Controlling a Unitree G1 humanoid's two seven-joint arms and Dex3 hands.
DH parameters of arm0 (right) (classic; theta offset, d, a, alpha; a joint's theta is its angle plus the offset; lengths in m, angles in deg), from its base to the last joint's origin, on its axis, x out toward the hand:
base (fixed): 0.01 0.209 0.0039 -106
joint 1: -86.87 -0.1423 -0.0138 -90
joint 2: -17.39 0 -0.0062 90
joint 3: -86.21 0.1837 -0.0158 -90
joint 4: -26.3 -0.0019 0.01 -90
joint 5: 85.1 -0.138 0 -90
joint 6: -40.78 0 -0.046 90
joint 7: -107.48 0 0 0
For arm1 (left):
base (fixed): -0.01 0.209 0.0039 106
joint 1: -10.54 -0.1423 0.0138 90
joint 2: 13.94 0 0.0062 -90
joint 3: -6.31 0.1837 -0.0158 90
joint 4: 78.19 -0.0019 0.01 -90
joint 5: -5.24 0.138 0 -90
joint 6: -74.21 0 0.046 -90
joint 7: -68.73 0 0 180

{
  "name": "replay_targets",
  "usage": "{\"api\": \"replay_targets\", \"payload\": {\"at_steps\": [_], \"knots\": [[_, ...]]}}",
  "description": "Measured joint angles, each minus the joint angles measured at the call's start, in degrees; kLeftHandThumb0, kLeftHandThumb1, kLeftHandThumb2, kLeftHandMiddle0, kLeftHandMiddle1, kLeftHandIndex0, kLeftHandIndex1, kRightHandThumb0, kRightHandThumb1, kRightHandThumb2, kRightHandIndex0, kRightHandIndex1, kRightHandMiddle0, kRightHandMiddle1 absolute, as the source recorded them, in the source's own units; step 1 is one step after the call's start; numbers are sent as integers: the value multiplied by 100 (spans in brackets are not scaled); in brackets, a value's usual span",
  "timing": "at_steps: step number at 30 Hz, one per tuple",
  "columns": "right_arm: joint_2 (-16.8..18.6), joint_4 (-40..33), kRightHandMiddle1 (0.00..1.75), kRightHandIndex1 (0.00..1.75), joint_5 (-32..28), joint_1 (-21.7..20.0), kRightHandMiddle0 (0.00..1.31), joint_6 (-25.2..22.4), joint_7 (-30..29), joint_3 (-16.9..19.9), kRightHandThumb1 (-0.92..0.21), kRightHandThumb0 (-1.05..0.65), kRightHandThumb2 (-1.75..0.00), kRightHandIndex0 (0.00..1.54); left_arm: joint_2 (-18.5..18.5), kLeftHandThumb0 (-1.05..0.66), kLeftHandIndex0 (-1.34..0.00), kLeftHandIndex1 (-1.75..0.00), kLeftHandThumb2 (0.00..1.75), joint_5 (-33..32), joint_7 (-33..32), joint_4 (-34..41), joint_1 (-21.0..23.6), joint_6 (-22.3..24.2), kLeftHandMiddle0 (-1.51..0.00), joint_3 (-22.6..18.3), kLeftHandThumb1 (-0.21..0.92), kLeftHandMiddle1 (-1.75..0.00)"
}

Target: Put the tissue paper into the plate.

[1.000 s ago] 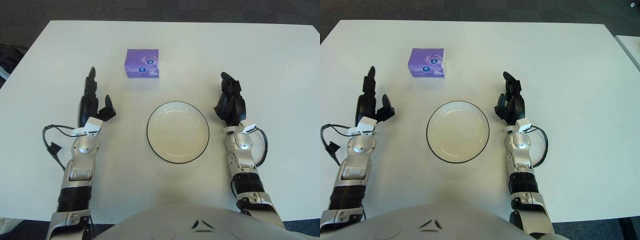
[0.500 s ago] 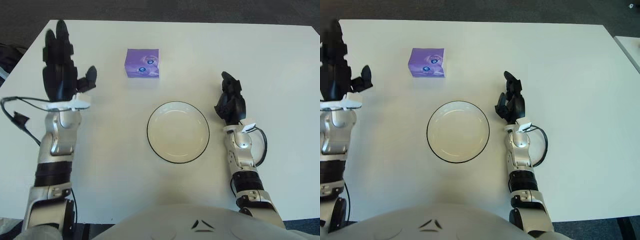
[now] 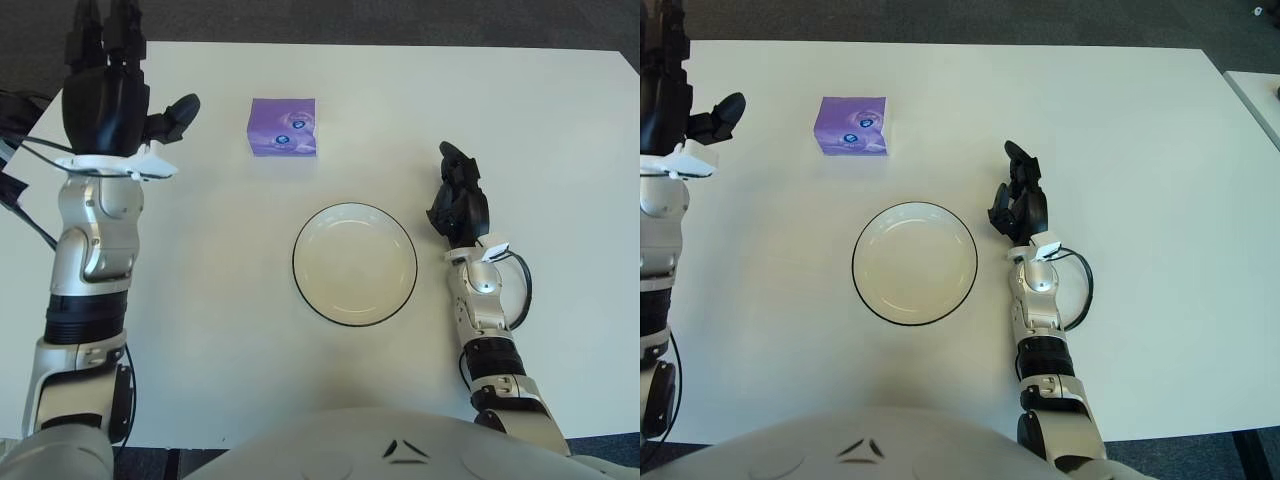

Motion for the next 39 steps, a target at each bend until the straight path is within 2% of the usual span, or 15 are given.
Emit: {"api": "replay_targets", "payload": {"at_steps": [8, 17, 26, 33, 39], "knots": [[2, 134, 59, 0, -28, -118, 0, 0, 55, 32, -92, -56, -84, 21, -224, -91, -3, -2, 75, 38, 348, -381, 770, 96, -2, 333, 92, -1], [8, 323, 57, 0, -29, -298, 0, 13, 44, 90, -92, -56, -82, 21, -588, -101, -1, -2, 82, 58, 1019, -950, 1449, -35, 0, 849, 92, 0], [17, 534, 55, 0, -18, -475, 0, 78, 13, 117, -92, -55, -82, 21, -592, -105, 0, 0, 90, 589, 1188, -2704, 2852, -360, -1, 1855, 92, 0], [13, 689, 55, 0, 7, -623, 0, 113, -16, 126, -92, -55, -82, 21, -501, -105, 0, 0, 95, 905, 1046, -3683, 3373, -831, -1, 2489, 92, -1], [-1, 812, 55, 0, 25, -679, 0, 166, -59, 134, -92, -56, -82, 20, -232, -105, 0, 0, 96, 1181, 748, -5046, 3864, -1068, -2, 3041, 92, -1]]}}
